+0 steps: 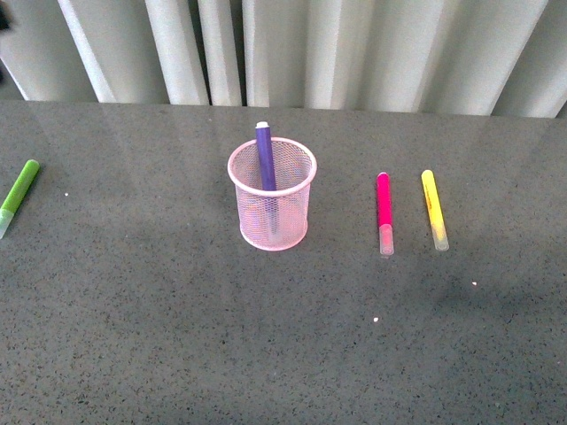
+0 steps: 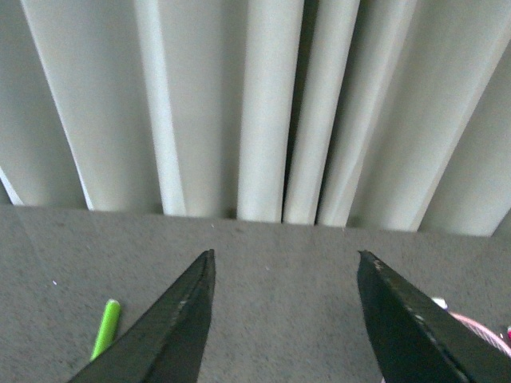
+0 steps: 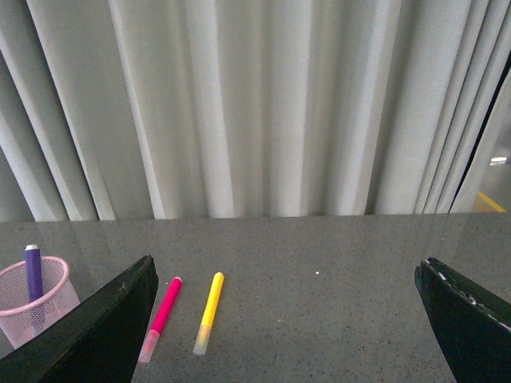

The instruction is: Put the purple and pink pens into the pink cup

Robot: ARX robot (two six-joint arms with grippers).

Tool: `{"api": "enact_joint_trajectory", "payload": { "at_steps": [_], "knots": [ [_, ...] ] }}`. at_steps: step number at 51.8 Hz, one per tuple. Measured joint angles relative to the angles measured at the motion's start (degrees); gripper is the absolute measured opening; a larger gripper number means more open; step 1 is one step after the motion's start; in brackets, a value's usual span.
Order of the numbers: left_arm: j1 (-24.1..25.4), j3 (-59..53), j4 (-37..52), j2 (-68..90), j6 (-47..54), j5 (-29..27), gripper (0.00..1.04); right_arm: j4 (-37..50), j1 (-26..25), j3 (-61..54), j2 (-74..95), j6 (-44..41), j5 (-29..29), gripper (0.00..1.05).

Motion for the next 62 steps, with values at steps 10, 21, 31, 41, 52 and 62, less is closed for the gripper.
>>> {"api": "enact_joint_trajectory", "payload": {
  "at_steps": [10, 21, 31, 41, 52, 62],
  "knots": [
    [4.0, -8.1, 2.7, -5.9, 1.5, 4.0, 0.21, 0.0, 0.0, 0.0, 0.0, 0.0, -0.1, 0.98],
    [6.9, -12.1, -2.2, -15.3, 2.0, 7.0, 0.04, 0.0, 0.0, 0.0, 0.0, 0.0, 0.0, 0.98],
    [8.9, -14.6, -8.0, -23.3, 2.1, 8.7, 0.04, 0.0, 0.0, 0.0, 0.0, 0.0, 0.0, 0.98],
    [13.6, -16.2, -15.0, -32.1, 2.1, 14.1, 0.04, 0.0, 0.0, 0.0, 0.0, 0.0, -0.1, 0.98],
    [14.6, -17.3, -24.4, -43.0, 2.1, 14.3, 0.04, 0.0, 0.0, 0.0, 0.0, 0.0, -0.1, 0.98],
    [14.6, -17.3, -30.7, -49.9, 2.1, 14.3, 0.04, 0.0, 0.0, 0.0, 0.0, 0.0, 0.0, 0.98]
  ]
}}
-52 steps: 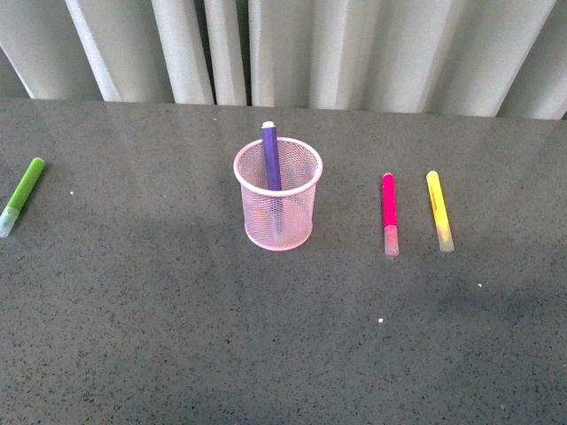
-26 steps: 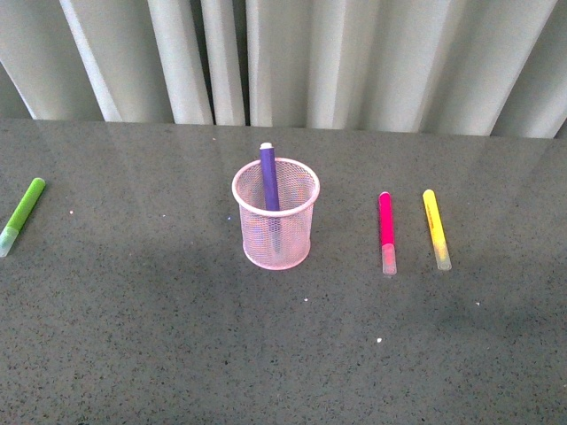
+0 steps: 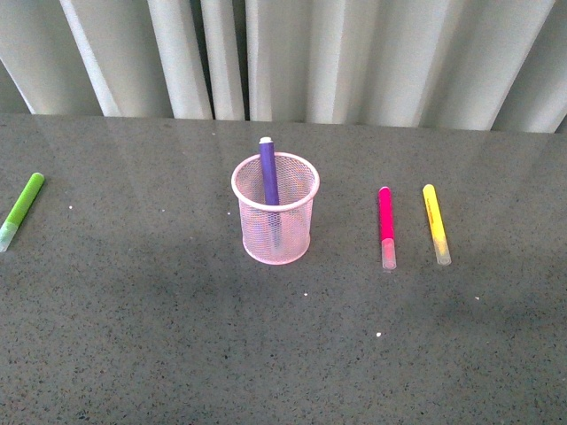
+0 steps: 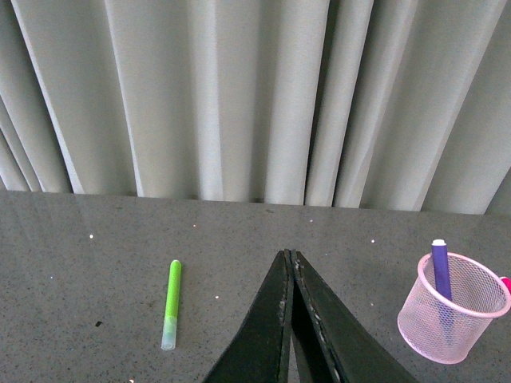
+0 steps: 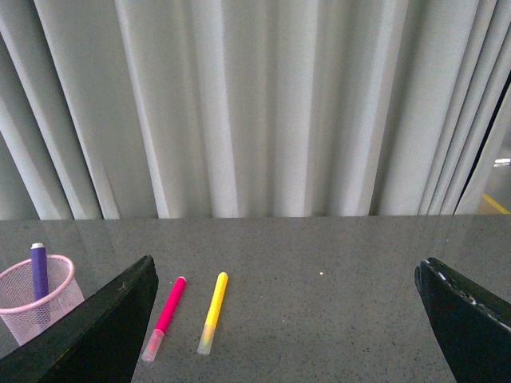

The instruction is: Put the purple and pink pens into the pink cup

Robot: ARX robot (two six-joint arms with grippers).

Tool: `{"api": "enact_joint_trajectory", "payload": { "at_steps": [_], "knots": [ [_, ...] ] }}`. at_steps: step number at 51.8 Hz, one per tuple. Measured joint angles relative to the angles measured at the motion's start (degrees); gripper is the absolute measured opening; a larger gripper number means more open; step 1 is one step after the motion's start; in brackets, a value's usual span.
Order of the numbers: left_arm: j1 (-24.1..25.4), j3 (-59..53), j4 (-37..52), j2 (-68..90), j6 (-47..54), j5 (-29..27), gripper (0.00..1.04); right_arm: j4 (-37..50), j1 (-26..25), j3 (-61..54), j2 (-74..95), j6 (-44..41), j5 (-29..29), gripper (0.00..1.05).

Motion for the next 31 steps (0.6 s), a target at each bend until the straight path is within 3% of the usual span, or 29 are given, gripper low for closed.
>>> {"api": "enact_joint_trajectory", "payload": {
  "at_steps": [31],
  "knots": [
    [0.0, 0.0, -14.3, -14.9, 0.0, 0.0, 0.04, 0.0, 0.0, 0.0, 0.0, 0.0, 0.0, 0.98]
  ]
}}
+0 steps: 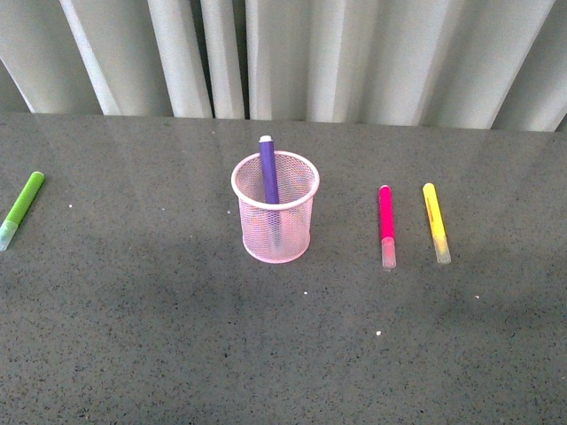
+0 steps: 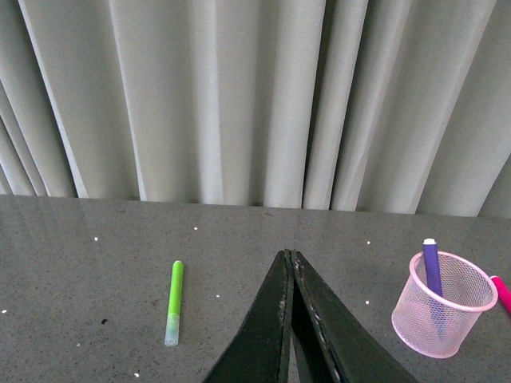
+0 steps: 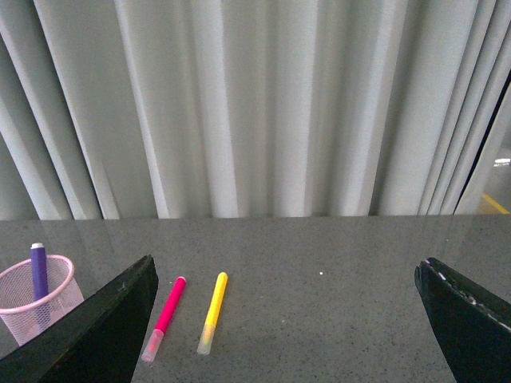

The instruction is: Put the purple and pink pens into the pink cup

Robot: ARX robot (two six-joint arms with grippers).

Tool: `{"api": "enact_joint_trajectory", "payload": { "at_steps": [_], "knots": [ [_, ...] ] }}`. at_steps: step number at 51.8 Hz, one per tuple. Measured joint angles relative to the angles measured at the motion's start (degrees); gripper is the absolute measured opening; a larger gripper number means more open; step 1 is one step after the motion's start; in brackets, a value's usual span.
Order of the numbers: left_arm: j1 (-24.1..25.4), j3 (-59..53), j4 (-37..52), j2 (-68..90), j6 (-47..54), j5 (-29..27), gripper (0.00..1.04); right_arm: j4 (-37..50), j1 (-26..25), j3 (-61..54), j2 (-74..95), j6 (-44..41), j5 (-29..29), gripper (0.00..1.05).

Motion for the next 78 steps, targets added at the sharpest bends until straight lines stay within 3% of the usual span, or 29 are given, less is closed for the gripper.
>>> {"api": "enact_joint_trajectory", "payload": {
  "at_steps": [16, 22, 37, 42, 48, 54, 60, 65, 78],
  "knots": [
    [0.0, 0.0, -5.2, -5.1, 0.0, 0.0, 0.04, 0.0, 0.0, 0.0, 0.0, 0.0, 0.0, 0.98],
    [0.0, 0.0, -14.7, -12.8, 0.0, 0.1, 0.04, 0.0, 0.0, 0.0, 0.0, 0.0, 0.0, 0.98],
    [0.0, 0.0, -15.5, -15.0, 0.0, 0.1, 0.04, 0.0, 0.0, 0.0, 0.0, 0.0, 0.0, 0.98],
    [0.0, 0.0, -15.5, -15.0, 0.0, 0.1, 0.19, 0.0, 0.0, 0.0, 0.0, 0.0, 0.0, 0.98],
    [0.0, 0.0, -15.5, -15.0, 0.0, 0.1, 0.47, 0.0, 0.0, 0.0, 0.0, 0.0, 0.0, 0.98],
    [0.0, 0.0, -15.5, -15.0, 0.0, 0.1, 0.65, 0.0, 0.0, 0.0, 0.0, 0.0, 0.0, 0.98],
    [0.0, 0.0, -15.5, -15.0, 0.0, 0.1, 0.83, -10.9, -0.3, 5.5, 10.4, 4.7, 9.2, 0.98],
    [0.0, 0.0, -15.5, -15.0, 0.0, 0.1, 0.99, -6.2, -3.8, 8.2, 23.3, 6.6, 9.0, 0.98],
    [0.0, 0.0, -15.5, -15.0, 0.1, 0.1, 0.98, 13.7, -6.4, 18.7, 58.5, 7.6, 0.8, 0.98]
  ]
}}
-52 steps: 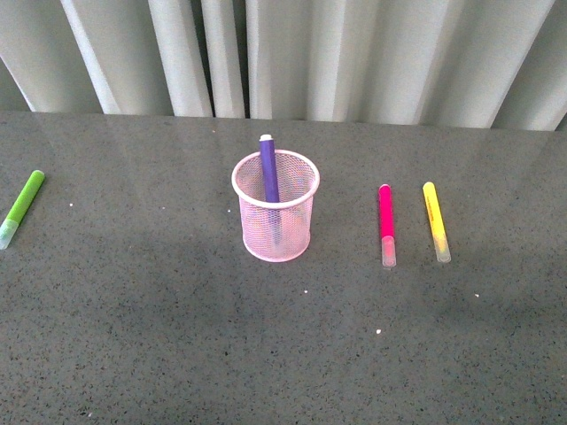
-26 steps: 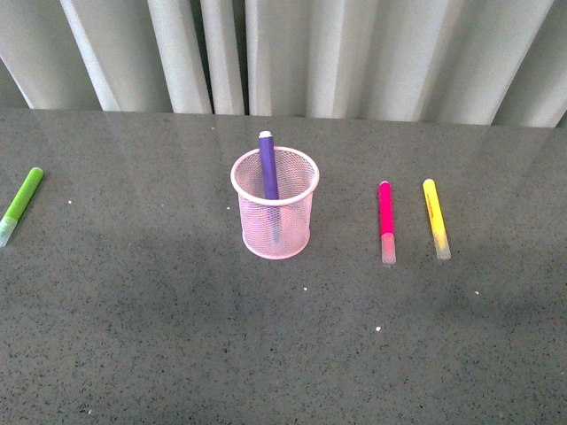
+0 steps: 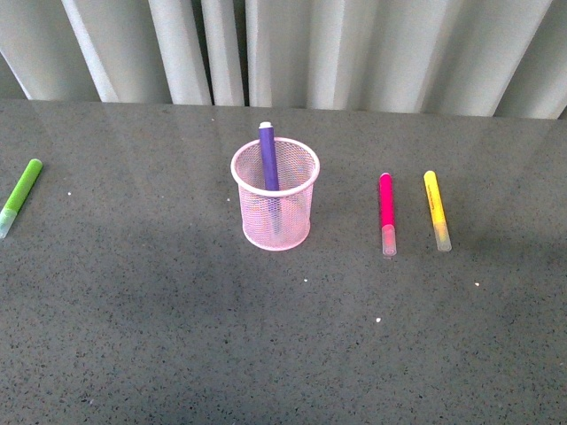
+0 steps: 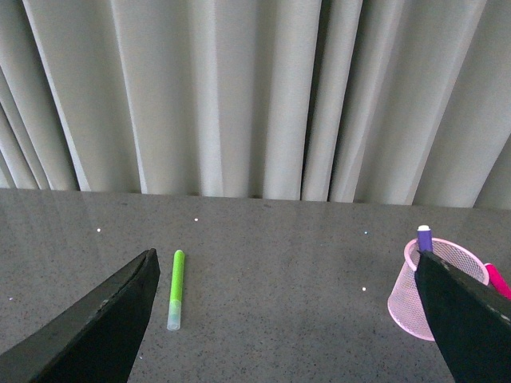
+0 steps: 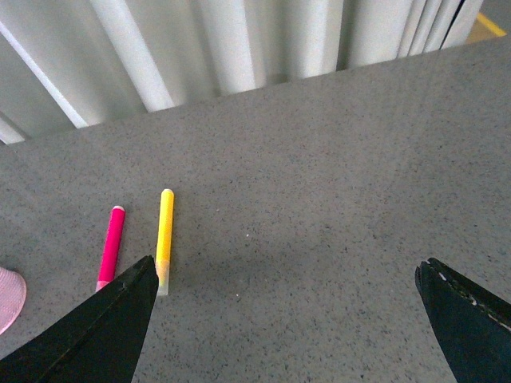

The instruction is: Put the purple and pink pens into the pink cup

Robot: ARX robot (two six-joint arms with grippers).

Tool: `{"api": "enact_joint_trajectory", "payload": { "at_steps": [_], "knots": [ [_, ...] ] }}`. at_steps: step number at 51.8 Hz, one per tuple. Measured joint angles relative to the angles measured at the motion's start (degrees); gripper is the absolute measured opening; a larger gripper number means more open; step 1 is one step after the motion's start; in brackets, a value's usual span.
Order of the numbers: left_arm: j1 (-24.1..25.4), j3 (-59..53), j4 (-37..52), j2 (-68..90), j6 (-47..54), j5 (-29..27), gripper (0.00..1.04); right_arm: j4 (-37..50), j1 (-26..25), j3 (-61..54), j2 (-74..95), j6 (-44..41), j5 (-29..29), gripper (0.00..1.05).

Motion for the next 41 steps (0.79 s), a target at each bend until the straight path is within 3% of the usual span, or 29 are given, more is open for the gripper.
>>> {"api": "enact_joint_trajectory", "payload": {
  "at_steps": [11, 25, 41],
  "knots": [
    [0.0, 0.0, 0.0, 0.0, 0.0, 0.0, 0.98, 3.8, 3.3, 13.5, 25.8, -2.5, -0.6, 0.98],
    [0.0, 0.0, 0.0, 0.0, 0.0, 0.0, 0.98, 3.3, 10.1, 24.2, 39.6, -1.3, -2.6, 0.98],
    [0.0, 0.0, 0.0, 0.0, 0.0, 0.0, 0.98, 2.8, 16.7, 35.5, 55.4, 3.2, -0.1, 0.98]
  ]
}}
